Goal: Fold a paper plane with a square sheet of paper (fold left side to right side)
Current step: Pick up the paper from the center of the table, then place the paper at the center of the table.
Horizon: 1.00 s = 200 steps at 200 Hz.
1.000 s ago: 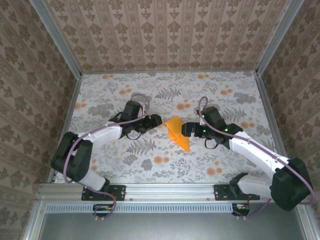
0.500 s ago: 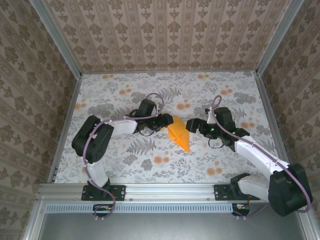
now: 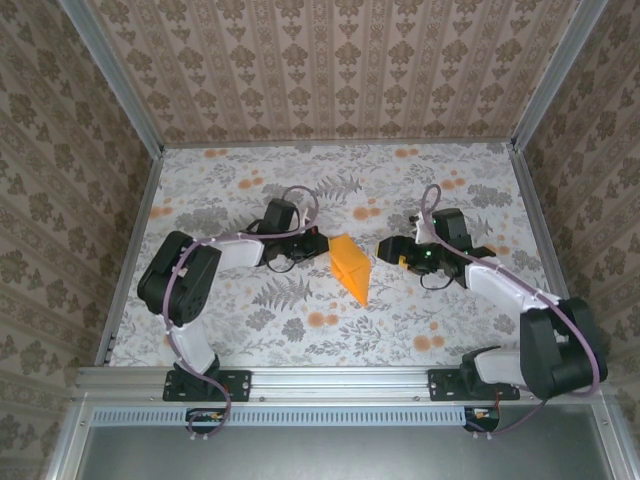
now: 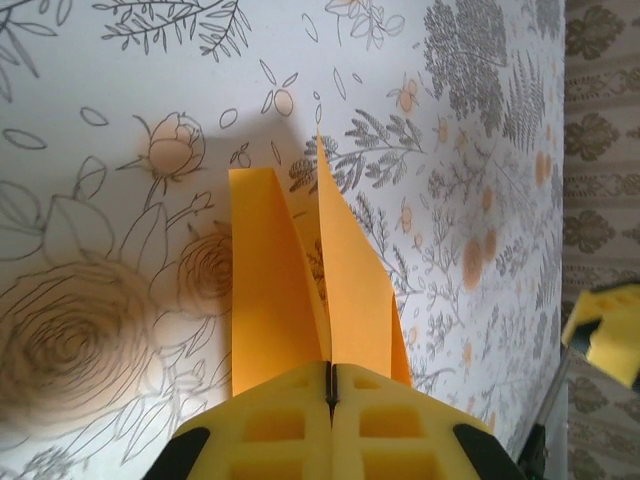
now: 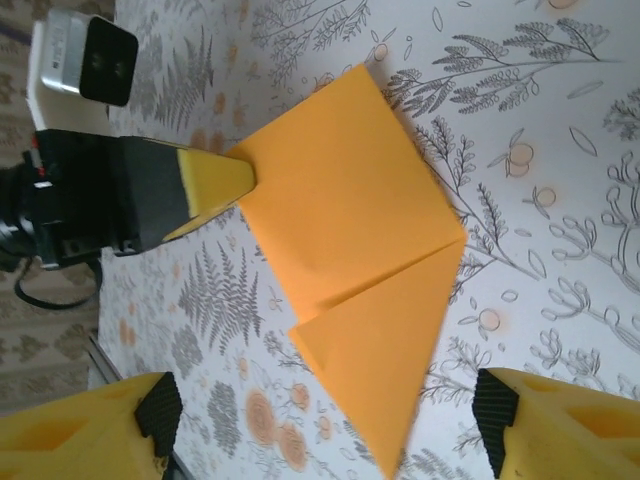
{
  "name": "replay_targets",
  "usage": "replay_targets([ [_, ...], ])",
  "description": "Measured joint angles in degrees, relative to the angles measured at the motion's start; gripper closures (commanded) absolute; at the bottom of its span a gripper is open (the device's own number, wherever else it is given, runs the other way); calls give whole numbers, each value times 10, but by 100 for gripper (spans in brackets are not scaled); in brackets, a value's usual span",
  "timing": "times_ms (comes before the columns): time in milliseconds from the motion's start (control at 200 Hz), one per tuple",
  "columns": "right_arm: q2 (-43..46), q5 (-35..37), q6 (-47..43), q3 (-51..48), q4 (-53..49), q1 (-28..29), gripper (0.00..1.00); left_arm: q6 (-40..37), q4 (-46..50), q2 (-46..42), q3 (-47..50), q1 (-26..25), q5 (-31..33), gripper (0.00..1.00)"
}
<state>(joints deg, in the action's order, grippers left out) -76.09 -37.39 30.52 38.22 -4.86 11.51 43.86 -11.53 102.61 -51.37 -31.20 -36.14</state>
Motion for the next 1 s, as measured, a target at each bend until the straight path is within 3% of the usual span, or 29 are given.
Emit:
replay_targets([
  [315, -176, -73, -73, 81, 40, 5, 29, -94, -5, -19, 15, 13, -107, 100],
  [530, -254, -116, -80, 105, 82, 18, 36, -122, -6, -19, 19, 13, -140, 100],
  [780, -293, -155, -80, 110, 118, 23, 55, -129, -9, -14, 19, 13, -151, 100],
  [1000, -294, -160, -84, 110, 122, 23, 83, -136, -7, -5, 19, 13, -151, 100],
])
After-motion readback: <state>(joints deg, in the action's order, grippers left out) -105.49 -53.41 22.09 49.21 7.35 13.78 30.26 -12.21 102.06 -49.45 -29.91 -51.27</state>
